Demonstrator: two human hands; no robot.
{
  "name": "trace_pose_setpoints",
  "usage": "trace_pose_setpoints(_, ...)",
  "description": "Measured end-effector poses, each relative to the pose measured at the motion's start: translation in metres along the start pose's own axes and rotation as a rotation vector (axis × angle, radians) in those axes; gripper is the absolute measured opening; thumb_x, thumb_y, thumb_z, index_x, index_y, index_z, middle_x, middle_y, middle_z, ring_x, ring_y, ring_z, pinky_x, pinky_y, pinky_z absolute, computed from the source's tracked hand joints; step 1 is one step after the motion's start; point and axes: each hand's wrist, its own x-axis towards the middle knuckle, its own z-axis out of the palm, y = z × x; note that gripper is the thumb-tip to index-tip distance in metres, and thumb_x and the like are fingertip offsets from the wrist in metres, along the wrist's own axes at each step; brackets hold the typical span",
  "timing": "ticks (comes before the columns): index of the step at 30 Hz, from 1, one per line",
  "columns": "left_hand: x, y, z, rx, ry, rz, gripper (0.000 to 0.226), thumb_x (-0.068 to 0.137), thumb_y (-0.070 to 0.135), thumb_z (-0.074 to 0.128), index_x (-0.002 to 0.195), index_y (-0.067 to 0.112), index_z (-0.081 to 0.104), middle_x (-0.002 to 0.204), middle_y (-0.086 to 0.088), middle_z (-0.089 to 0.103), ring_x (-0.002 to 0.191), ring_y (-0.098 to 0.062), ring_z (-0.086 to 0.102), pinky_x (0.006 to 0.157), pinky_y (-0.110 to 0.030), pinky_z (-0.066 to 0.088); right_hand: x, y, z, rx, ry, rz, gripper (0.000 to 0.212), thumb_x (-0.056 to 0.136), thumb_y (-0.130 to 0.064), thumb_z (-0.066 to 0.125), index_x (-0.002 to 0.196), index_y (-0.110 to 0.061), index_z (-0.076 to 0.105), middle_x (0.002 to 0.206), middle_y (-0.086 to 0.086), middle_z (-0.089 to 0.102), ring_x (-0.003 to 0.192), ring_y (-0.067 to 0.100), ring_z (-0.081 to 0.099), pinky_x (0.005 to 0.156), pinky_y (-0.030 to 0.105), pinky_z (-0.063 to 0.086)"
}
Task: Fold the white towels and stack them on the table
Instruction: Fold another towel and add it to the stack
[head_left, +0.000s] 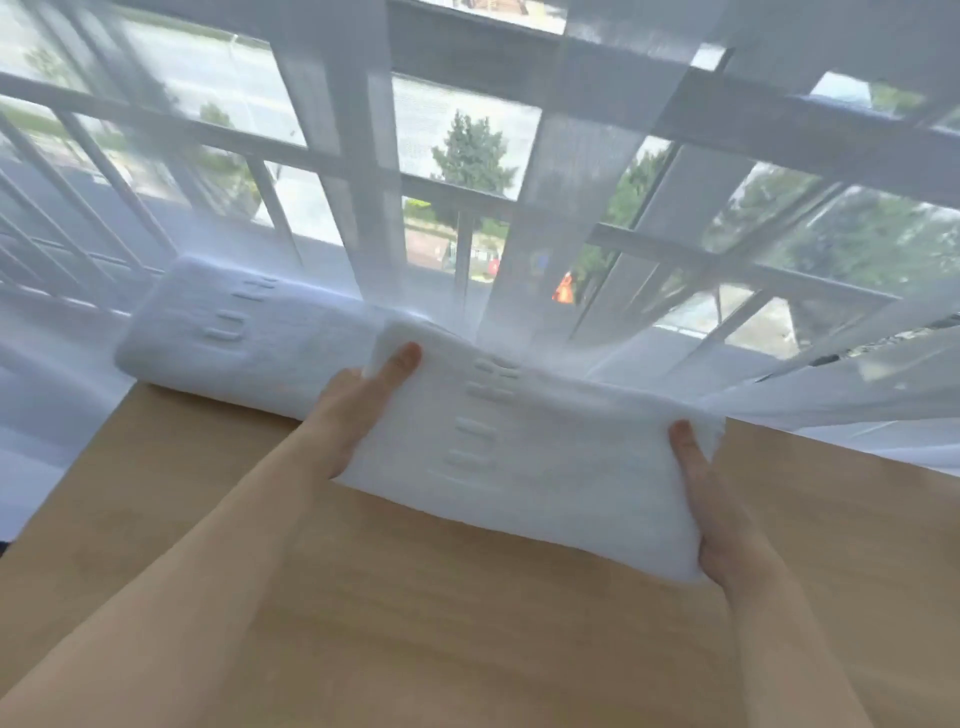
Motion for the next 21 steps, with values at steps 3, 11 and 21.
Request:
trace_pose_setpoints(3, 0.015, 0.013, -0.074, 0.016, 0.043, 0.037, 0.091, 0.042, 0.092, 0.07, 0.091, 0.016, 0.075, 0.08, 0.002, 0.078, 0.069, -0.018, 0.074, 0.057, -0.028, 0.058, -0.022, -0.014, 0.068, 0.073, -0.038, -0.052, 0.104, 0.043, -0.091, 0.071, 0.126, -0.03, 0.063, 0.108, 0.0, 0.076, 0.092, 0.022, 0.075, 0.075, 0.04, 0.06)
trace_pose_setpoints(11, 0.084, 0.052, -0.243, 0.037, 0.16, 0.083, 0.093, 0.045, 0.091, 0.071, 0.097, 0.014, 0.072, 0.097, -0.003, 0.074, 0.083, -0.024, 0.073, 0.075, -0.039, 0.06, -0.037, -0.076, 0.24, 0.193, -0.007, -0.176, 0.053, 0.076, -0.052, 0.081, 0.113, -0.018, 0.064, 0.098, 0.005, 0.077, 0.085, 0.027, 0.076, 0.069, 0.047, 0.063)
trace_pose_setpoints(21, 0.184, 0.043, -0.292, 0.123, 0.177, -0.027, 0.107, 0.056, 0.091, 0.064, 0.121, 0.006, 0.062, 0.12, -0.014, 0.064, 0.102, -0.032, 0.063, 0.096, -0.046, 0.052, 0.021, -0.104, 0.334, 0.03, 0.06, -0.069, 0.072, 0.074, -0.065, 0.075, 0.118, -0.013, 0.051, 0.107, 0.005, 0.062, 0.093, 0.028, 0.066, 0.077, 0.044, 0.059)
